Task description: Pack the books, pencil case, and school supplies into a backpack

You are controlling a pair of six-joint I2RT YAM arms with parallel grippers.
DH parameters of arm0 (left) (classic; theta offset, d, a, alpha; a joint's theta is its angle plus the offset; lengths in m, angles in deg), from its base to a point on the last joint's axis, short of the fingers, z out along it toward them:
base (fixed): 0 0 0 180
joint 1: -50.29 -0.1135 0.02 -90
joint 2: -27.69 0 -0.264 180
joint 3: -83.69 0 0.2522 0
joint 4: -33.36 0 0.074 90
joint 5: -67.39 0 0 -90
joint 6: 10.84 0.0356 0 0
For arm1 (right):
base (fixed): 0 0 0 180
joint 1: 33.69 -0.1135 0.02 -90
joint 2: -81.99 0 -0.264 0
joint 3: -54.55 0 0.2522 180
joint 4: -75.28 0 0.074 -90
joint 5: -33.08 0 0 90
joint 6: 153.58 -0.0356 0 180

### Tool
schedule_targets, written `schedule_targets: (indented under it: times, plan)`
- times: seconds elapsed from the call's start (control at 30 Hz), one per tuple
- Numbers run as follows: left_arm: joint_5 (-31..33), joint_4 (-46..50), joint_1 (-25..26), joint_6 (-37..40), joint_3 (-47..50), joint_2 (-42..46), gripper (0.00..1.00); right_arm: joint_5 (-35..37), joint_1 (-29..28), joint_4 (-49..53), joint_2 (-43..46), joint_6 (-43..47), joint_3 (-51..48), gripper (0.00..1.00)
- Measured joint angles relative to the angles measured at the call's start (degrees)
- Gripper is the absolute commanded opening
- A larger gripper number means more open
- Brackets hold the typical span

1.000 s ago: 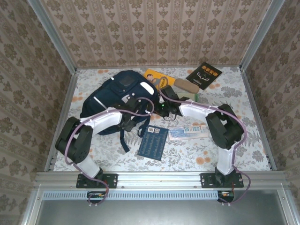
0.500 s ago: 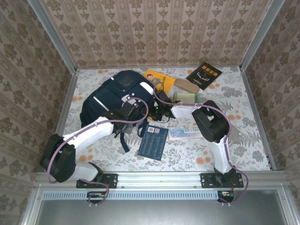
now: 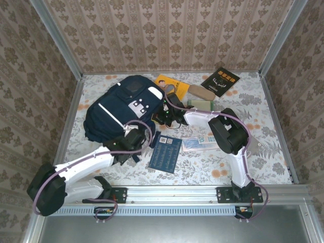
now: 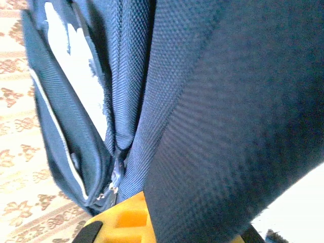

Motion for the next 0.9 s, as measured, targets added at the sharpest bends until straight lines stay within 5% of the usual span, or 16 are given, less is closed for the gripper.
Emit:
schedule_targets:
  times: [0.23,0.6,0.9]
  plan:
    - [5.5,-15.6,0.5,-1.7,11.1,3.8,0.37,-0.1,-0.2,2.1,3.2,-1.3,3.0,0.0]
    - [9.9,-37.7,0.2,11.3,12.3,-6.3,0.28,-0.3,-0.7,3.0,3.8,-3.0,4.3,0.0]
    - [-1.1,-47.6,-11.8,12.7,14.6,-6.4,0.28,-0.3,-1.0,3.0,3.8,-3.6,4.3,0.0]
